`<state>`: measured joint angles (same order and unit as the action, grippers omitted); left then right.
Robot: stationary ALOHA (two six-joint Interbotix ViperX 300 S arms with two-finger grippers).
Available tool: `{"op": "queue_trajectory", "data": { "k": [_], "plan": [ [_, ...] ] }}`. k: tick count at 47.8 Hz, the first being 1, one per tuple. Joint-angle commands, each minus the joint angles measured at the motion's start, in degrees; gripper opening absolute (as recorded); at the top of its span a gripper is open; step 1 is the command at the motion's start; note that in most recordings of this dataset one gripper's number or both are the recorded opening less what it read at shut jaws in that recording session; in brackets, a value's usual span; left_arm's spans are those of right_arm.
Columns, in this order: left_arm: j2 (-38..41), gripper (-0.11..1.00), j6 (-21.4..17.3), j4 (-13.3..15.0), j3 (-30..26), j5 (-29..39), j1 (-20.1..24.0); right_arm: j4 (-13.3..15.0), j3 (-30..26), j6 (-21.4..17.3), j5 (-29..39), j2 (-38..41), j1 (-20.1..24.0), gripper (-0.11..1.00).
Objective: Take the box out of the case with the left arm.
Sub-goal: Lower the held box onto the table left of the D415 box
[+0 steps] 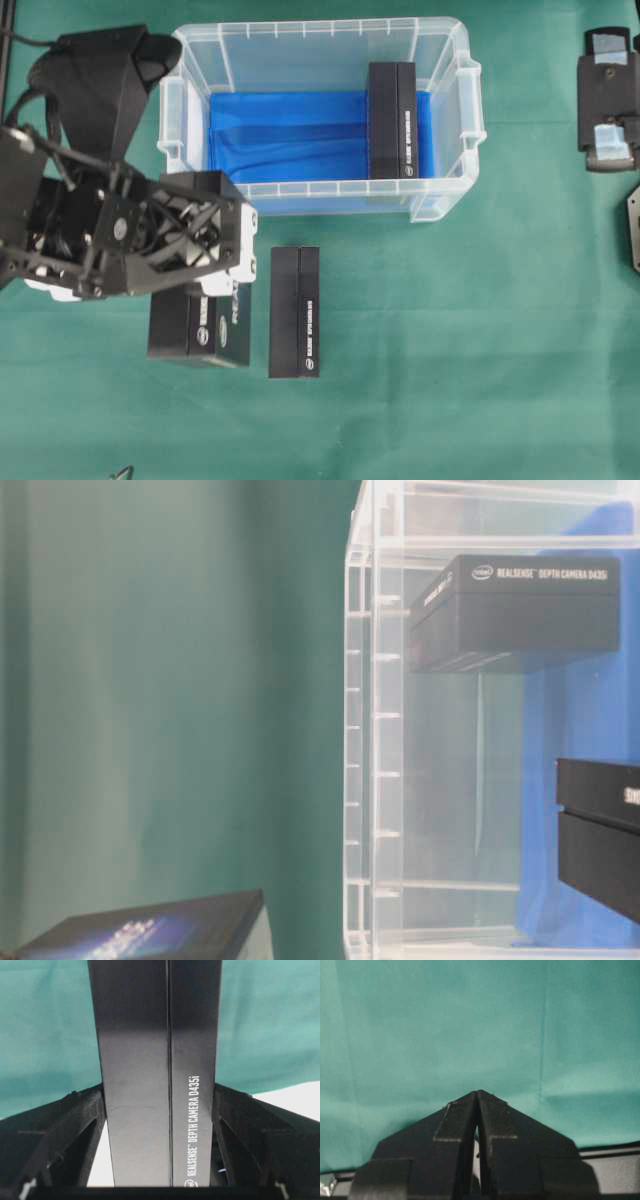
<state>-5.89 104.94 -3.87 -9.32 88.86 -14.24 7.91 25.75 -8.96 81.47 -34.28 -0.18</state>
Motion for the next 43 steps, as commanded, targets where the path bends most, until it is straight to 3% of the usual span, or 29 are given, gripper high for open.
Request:
{"op": "queue_trajectory", "data": {
  "k": [1,14,24,43],
  "plan": [
    [-0.70,0.63,0.09,-0.44,-1.49,0.53,-0.18,0.09,-0.62,-0.09,-0.26,-0.09,0.09,0.03],
    [-0.09,0.63,0.09,-1.32,1.85,0.26,-0.18,0.00,-0.53,-0.18,-0.26,-0.09,0.09,0.03],
    [0.88,0.63,0.18,-2.02,8.00,-1.85,-0.35,0.00,-0.53,-0.18,-0.26,-0.09,0.09,0.03],
    [1.14,0.63,3.16,-1.93,24.08,-20.30,-1.67,0.00,-0.53,-0.18,-0.26,0.00,0.09,0.03]
  ]
}}
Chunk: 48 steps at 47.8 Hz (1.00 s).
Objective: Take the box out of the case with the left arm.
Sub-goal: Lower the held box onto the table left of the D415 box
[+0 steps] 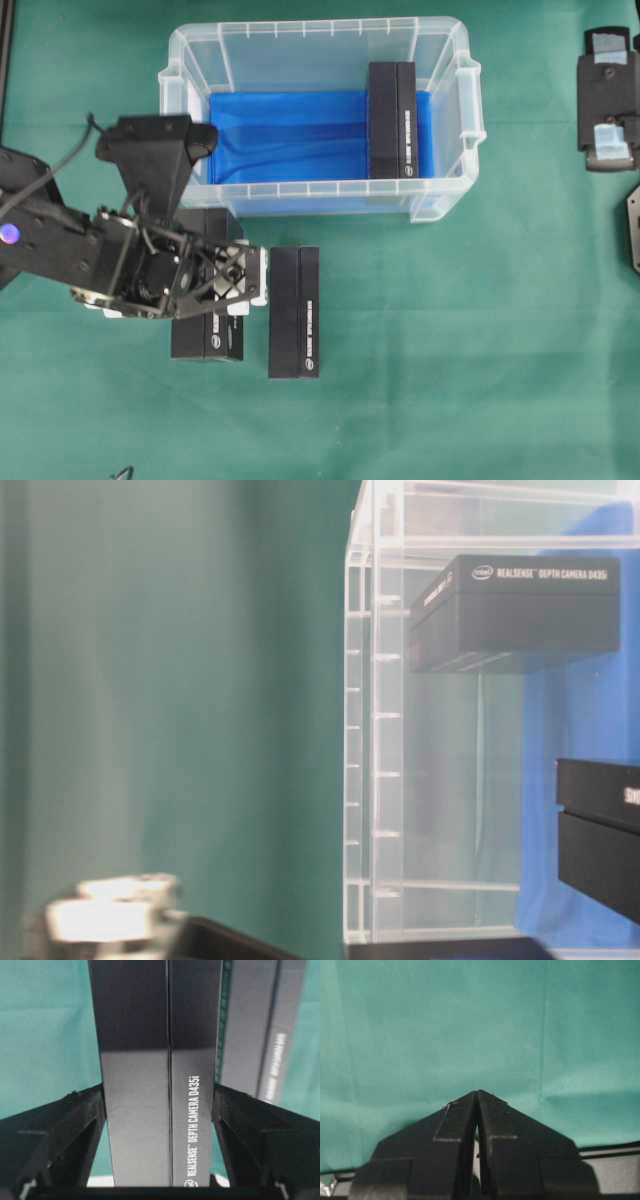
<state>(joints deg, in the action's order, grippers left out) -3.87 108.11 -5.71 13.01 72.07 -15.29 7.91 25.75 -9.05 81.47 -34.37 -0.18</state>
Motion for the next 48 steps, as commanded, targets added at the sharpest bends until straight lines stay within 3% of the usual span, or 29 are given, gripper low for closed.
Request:
{"op": "queue_trajectory", "data": {
  "k": [1,22,48],
  "plan": [
    [-0.88,0.63,0.09,0.00,2.37,-4.13,-0.70,0.00,-0.53,0.00,-0.26,0.09,0.09,0.03],
    [2.20,0.63,0.09,0.26,11.43,-14.68,-1.32,0.09,-0.53,0.00,-0.26,0.09,0.09,0.03],
    [3.16,0.63,-0.09,0.35,14.50,-21.36,-1.41,0.09,-0.53,0.00,-0.26,0.09,0.09,0.03]
  ]
}}
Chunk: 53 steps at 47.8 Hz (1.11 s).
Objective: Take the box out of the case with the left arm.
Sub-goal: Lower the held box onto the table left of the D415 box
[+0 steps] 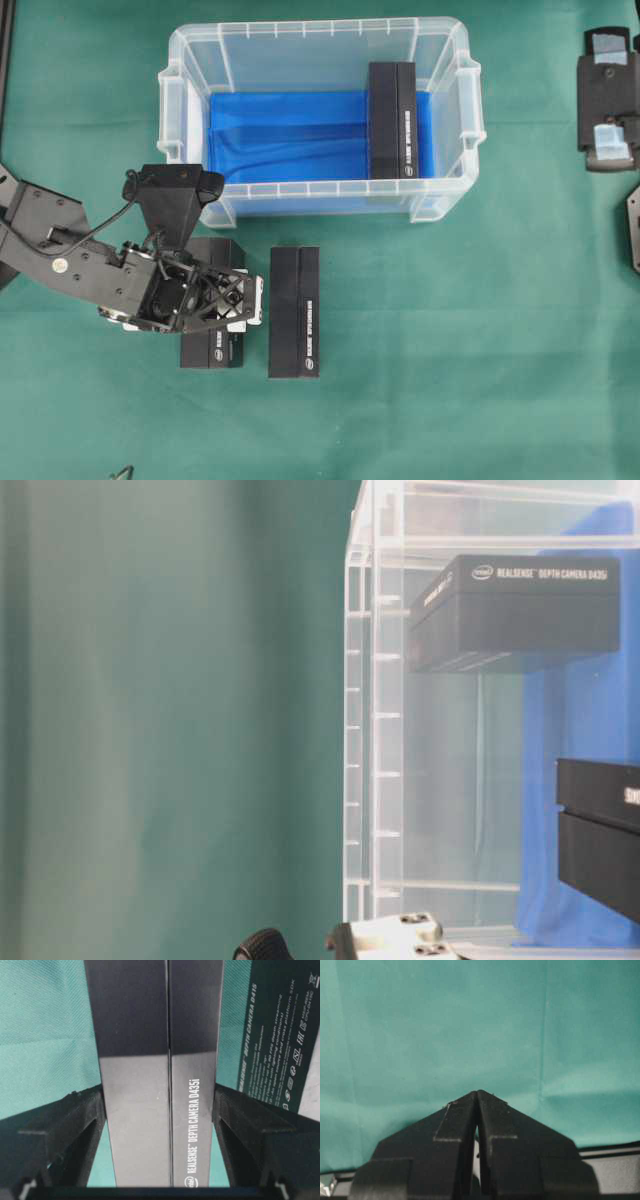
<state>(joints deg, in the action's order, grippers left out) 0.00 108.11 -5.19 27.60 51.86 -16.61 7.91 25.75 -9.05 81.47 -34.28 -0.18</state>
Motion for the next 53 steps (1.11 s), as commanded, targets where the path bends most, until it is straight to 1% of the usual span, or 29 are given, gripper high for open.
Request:
{"op": "queue_trajectory", "data": {
  "k": [1,6,11,12,17,20,31,41,47,53],
  "plan": [
    [-0.70,0.63,-0.18,-0.09,-0.09,-1.49,0.00,0.09,-0.53,0.00,-0.26,0.00,0.09,0.03],
    [-0.70,0.63,-0.18,0.09,-0.09,-1.93,-0.09,0.09,-0.53,0.00,-0.26,0.00,0.09,0.03],
    [-0.70,0.64,-0.09,1.14,-0.09,-1.85,-0.09,0.09,-0.53,0.00,-0.26,0.00,0.09,0.03],
    [-0.70,0.66,-0.09,1.23,-0.09,-1.85,-0.18,0.09,-0.53,0.00,-0.26,0.00,0.09,0.03],
    [-0.70,0.87,-0.09,1.32,-0.09,-1.85,-0.26,0.09,-0.62,-0.09,-0.26,0.00,0.09,0.03],
    [-0.70,0.91,-0.09,1.32,-0.09,-1.85,-0.26,0.09,-0.53,-0.09,-0.26,0.00,0.09,0.03],
    [-0.79,0.90,-0.18,1.32,-0.09,-1.76,-0.26,0.09,-0.53,-0.09,-0.26,0.00,0.00,0.03],
    [-2.37,0.90,-0.18,1.32,-1.05,-1.32,-0.09,0.09,-0.62,0.00,-0.26,0.00,0.00,0.03],
    [-3.52,0.90,-0.53,1.32,-2.72,0.97,0.00,0.18,-0.62,0.00,-0.26,0.00,0.09,0.03],
    [-4.66,0.90,-1.05,1.32,-4.66,5.19,0.00,0.18,-0.62,0.00,-0.26,0.00,0.09,0.03]
  ]
}}
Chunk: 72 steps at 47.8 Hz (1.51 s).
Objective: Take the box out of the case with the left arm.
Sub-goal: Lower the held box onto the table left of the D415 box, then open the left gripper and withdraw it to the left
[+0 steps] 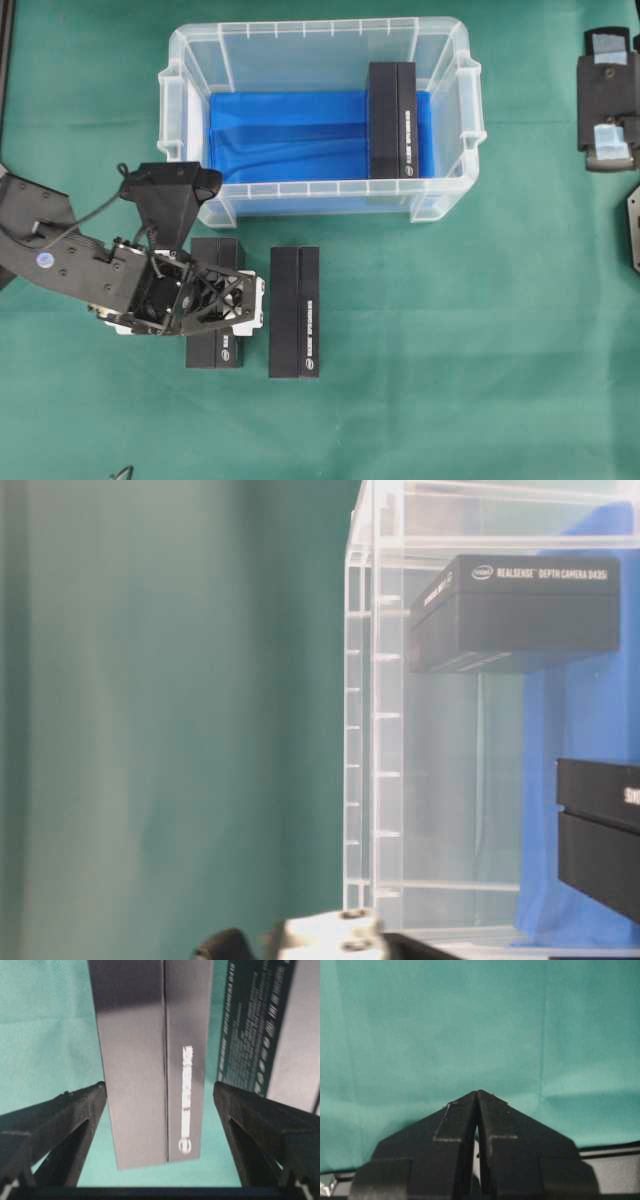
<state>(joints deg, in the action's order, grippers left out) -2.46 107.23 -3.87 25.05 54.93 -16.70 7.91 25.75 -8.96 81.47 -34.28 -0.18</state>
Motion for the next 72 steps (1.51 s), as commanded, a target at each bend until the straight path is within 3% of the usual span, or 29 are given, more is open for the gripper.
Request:
{"op": "queue_trajectory", "data": {
  "k": [1,21,38,50,72],
  "plan": [
    [-2.55,0.90,-0.35,0.00,-2.55,3.34,0.09,0.09,-0.62,0.00,-0.26,0.00,0.09,0.03],
    [-9.49,0.90,-1.67,-1.14,-10.81,15.91,2.11,0.09,-0.53,-0.09,-0.26,0.00,0.09,0.03],
    [-9.32,0.89,-2.90,-1.67,-12.39,17.58,2.46,0.09,-0.53,-0.09,-0.26,0.09,0.09,0.03],
    [-11.95,0.89,-2.46,-1.32,-9.58,17.58,0.35,0.09,-0.53,-0.09,-0.26,0.00,0.09,0.03],
    [-25.40,0.88,-0.88,-1.41,3.08,18.37,-1.41,0.09,-0.44,-0.09,-0.26,0.00,0.09,0.03]
  ]
}}
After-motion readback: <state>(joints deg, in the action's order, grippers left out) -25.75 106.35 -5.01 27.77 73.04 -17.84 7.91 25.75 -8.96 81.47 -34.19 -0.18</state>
